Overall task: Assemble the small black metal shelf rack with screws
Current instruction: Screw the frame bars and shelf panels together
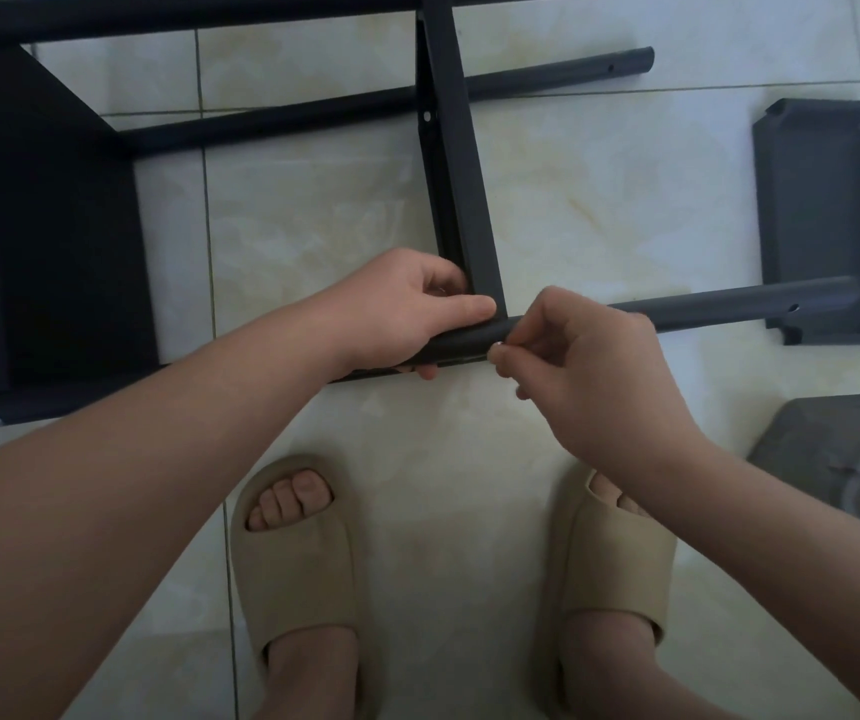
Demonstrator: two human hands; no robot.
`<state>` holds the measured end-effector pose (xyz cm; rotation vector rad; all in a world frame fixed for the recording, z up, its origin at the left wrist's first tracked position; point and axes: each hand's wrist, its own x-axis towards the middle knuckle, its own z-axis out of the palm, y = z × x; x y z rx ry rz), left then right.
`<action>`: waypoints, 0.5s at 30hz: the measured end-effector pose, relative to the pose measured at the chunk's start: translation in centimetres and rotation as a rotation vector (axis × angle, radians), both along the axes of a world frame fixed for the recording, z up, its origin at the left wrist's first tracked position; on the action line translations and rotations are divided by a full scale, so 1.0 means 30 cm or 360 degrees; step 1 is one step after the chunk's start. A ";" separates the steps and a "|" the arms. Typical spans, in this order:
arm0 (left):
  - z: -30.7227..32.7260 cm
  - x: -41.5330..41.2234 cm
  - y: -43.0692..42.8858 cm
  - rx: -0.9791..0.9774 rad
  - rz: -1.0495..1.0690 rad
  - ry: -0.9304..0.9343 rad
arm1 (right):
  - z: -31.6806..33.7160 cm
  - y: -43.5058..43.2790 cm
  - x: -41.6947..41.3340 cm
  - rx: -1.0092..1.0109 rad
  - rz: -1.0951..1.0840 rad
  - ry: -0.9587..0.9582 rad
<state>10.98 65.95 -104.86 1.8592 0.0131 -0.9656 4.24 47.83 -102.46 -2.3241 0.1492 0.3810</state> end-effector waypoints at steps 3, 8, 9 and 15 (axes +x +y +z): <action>-0.002 0.001 0.000 -0.0011 0.0031 0.0030 | 0.017 -0.015 0.031 -0.0425 0.0202 -0.0113; 0.015 -0.018 -0.013 0.0102 0.0031 -0.0100 | 0.019 -0.031 0.039 -0.0614 0.0450 -0.0182; 0.020 -0.025 -0.021 0.0149 0.0042 -0.0155 | 0.023 -0.033 0.034 -0.0613 0.0500 -0.0183; 0.097 -0.043 -0.086 0.0705 0.0135 -0.0434 | 0.087 -0.113 -0.038 -0.0422 0.0654 -0.0074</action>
